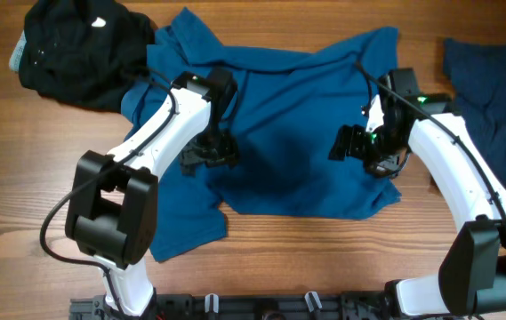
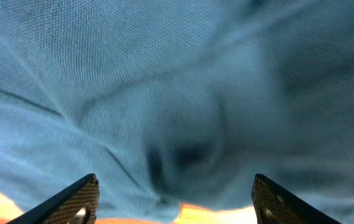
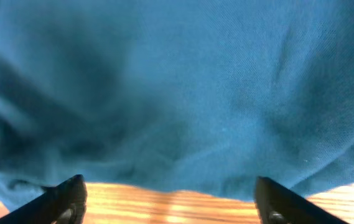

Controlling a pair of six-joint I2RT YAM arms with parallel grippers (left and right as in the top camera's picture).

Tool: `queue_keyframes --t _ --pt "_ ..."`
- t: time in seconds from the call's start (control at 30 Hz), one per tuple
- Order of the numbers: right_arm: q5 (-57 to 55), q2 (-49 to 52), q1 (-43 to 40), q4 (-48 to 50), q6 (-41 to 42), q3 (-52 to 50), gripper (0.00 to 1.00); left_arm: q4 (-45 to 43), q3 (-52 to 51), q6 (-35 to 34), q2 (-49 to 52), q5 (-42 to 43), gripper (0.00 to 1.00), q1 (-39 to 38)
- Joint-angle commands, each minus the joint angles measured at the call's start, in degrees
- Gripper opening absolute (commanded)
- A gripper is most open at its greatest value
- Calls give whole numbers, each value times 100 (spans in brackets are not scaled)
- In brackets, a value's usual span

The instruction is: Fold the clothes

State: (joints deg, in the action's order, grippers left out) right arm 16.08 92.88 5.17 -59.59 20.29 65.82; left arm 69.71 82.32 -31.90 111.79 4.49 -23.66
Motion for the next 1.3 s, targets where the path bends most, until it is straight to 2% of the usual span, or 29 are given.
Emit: queue_keyframes --t 0.0,0.07,0.17,0.33,0.63,0.8,1.1,1.27 --pt "52 17 9 275 391 -398 64 -205 -457 -72 -42 129 75 175" --pt "52 17 9 376 614 -577 50 -203 -619 -44 -42 129 74 216" --pt "55 24 9 498 693 -774 41 -256 -824 -26 -42 127 75 225" --pt "57 35 7 920 992 -1272 15 -651 -1073 -31 -42 267 75 271" --pt "72 66 7 1311 1510 -1587 15 -785 -1078 -37 -42 409 77 413" --pt "-313 66 7 1233 1875 -1587 14 -870 -1078 -162 -42 407 81 413" --pt "-789 66 2 1134 1963 -1587 14 -911 -1078 -162 -42 409 84 413" --pt "-1060 66 2 1047 2035 -1591 14 -935 -1078 -162 -42 428 91 413"
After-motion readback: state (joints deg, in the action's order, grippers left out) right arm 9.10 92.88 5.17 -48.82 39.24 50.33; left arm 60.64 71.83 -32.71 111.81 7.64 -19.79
